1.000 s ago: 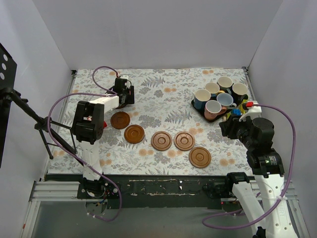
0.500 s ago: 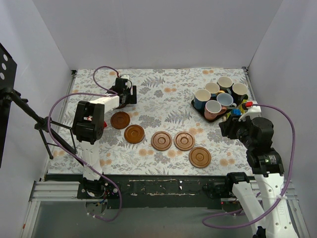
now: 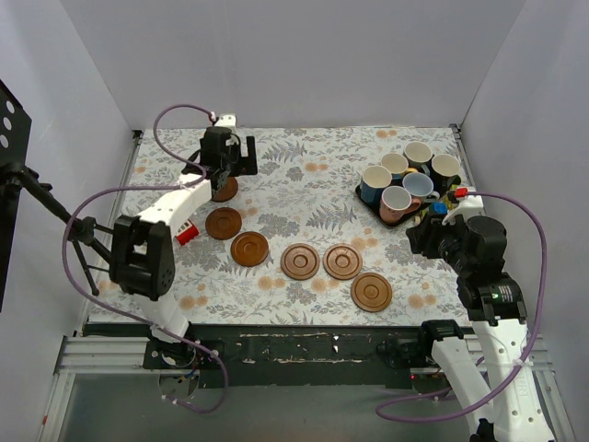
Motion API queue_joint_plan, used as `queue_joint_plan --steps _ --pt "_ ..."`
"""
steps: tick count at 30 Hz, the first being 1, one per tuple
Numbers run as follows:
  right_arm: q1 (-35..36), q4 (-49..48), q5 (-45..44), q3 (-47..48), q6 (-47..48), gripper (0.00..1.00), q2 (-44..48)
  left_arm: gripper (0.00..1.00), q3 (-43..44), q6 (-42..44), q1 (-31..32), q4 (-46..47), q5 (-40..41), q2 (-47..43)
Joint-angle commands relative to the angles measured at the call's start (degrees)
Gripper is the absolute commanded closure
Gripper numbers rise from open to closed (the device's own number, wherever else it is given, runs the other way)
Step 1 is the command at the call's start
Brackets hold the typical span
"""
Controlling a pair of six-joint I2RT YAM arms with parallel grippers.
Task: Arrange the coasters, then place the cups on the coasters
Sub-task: Move the coaster to the center of the board.
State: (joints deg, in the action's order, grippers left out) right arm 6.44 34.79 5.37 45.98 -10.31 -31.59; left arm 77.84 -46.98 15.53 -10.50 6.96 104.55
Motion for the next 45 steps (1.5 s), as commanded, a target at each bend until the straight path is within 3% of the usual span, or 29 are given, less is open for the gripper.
queue_joint_plan --steps 1,9,16,24,36,45 --pt "-0.02 -0.86 0.70 2.01 0.38 0.45 0.22 0.03 -5.14 -3.19 1.08 -1.52 2.01 -12.34" --pt "-0.02 -2.97 1.75 0.96 -0.15 0.45 -0.31 0.11 -20.96 -7.16 1.52 -6.46 2.18 -24.29" --pt "-0.02 -3.94 2.72 0.60 -0.86 0.46 -1.01 0.21 -27.39 -6.02 1.96 -5.15 -0.62 -27.91" --pt "-0.02 -3.59 3.42 1.48 -1.21 0.45 -1.10 0.23 -25.64 -6.02 5.21 -6.20 0.50 -21.85" --pt "0.07 -2.97 3.51 1.22 -1.03 0.47 -0.22 0.35 -18.17 -4.61 5.39 -7.87 3.67 -13.24" --pt "-0.02 -2.88 3.42 0.43 -0.77 0.45 0.04 0.36 -18.52 -4.35 5.39 -8.48 4.64 -10.07"
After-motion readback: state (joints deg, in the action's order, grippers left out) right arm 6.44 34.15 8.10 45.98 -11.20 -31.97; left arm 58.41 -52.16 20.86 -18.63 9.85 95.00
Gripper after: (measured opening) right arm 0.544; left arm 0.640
